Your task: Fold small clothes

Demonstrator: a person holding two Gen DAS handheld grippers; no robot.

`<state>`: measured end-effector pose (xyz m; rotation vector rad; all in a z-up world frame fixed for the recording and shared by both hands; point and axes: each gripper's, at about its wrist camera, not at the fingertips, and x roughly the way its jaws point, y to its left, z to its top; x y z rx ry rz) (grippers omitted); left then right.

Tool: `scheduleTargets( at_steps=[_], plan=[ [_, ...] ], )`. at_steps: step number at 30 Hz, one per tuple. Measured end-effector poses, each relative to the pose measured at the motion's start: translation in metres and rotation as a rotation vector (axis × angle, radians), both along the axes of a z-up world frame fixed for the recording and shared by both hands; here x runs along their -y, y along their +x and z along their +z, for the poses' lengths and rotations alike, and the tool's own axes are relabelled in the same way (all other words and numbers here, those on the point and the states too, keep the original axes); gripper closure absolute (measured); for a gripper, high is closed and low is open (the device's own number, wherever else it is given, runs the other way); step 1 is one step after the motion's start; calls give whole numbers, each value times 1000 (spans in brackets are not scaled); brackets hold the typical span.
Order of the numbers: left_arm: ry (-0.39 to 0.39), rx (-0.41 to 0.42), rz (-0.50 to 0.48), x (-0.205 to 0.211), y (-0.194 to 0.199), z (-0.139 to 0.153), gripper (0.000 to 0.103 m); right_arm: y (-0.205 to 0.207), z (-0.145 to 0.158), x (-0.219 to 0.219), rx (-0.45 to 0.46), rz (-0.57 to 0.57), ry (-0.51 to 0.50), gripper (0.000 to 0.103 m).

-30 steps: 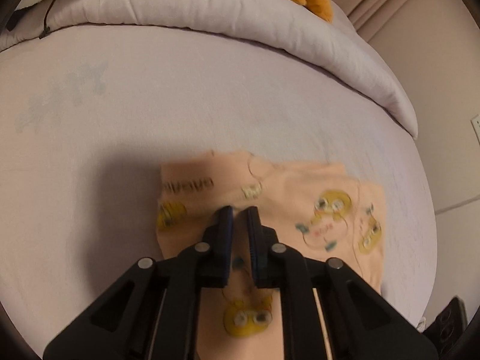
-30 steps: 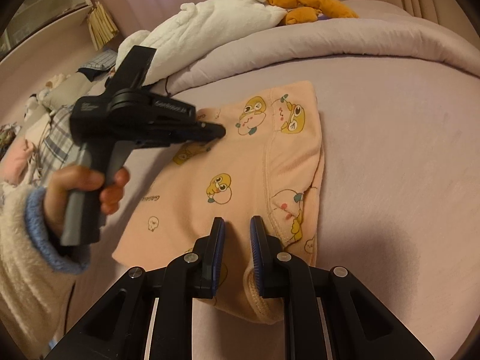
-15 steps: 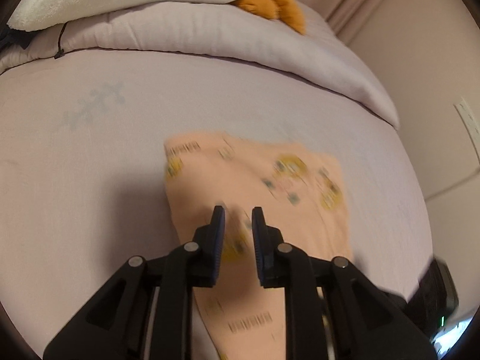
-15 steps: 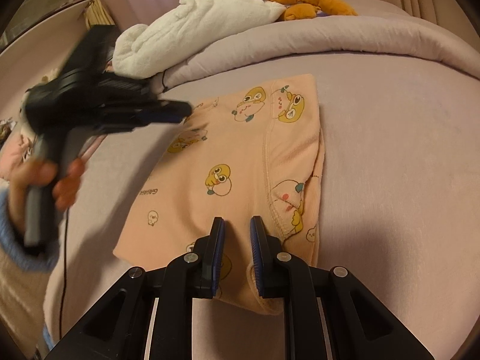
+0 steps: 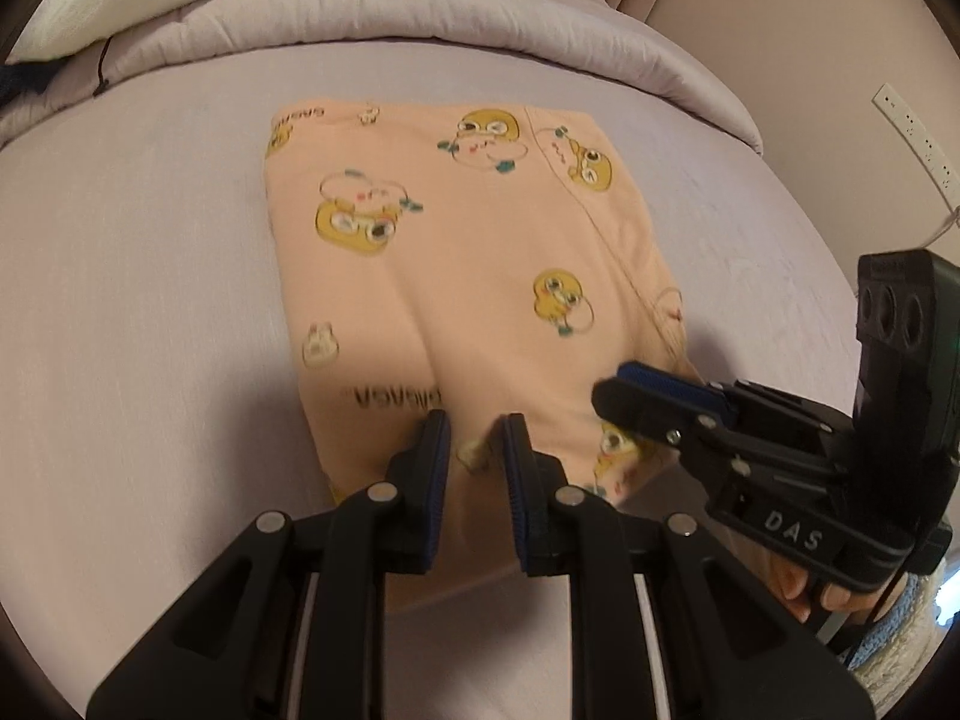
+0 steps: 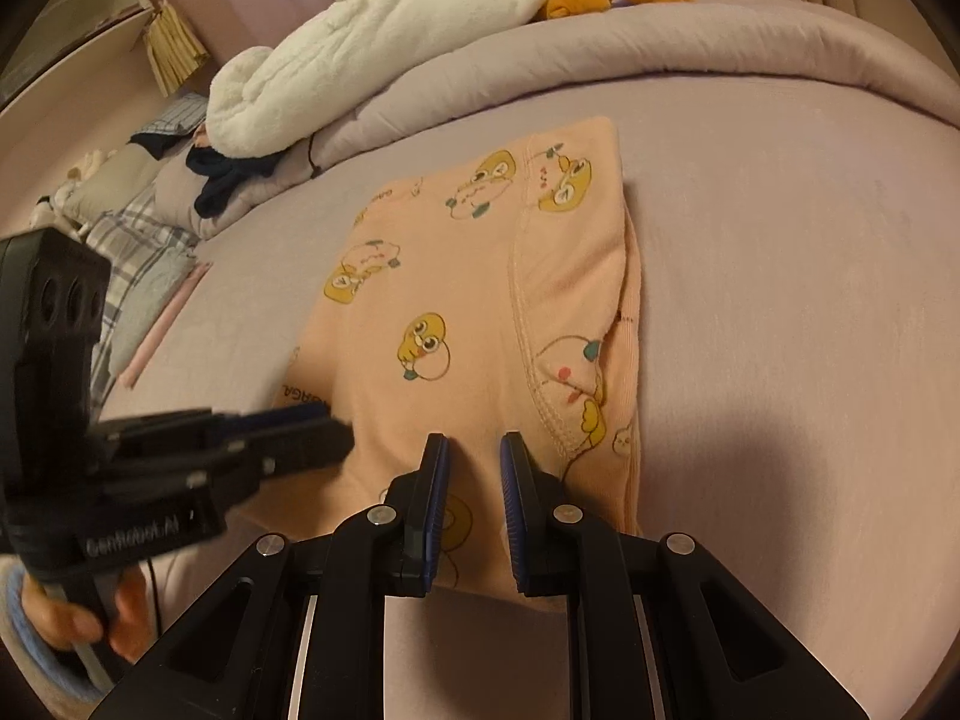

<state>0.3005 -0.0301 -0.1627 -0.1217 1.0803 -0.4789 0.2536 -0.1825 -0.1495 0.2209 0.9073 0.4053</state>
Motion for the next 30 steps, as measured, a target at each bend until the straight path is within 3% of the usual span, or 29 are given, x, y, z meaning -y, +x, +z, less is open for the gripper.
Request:
scheduleTargets(
  at_steps=[7,30],
  plan=[
    [-51,-34,32,-15,-14,-3,85,-7,2,-1,-11,-17,-28,87],
    [10,-33,37,-8,-22,0,85,-20,4,7,-51,-30,-63,87]
  ],
)
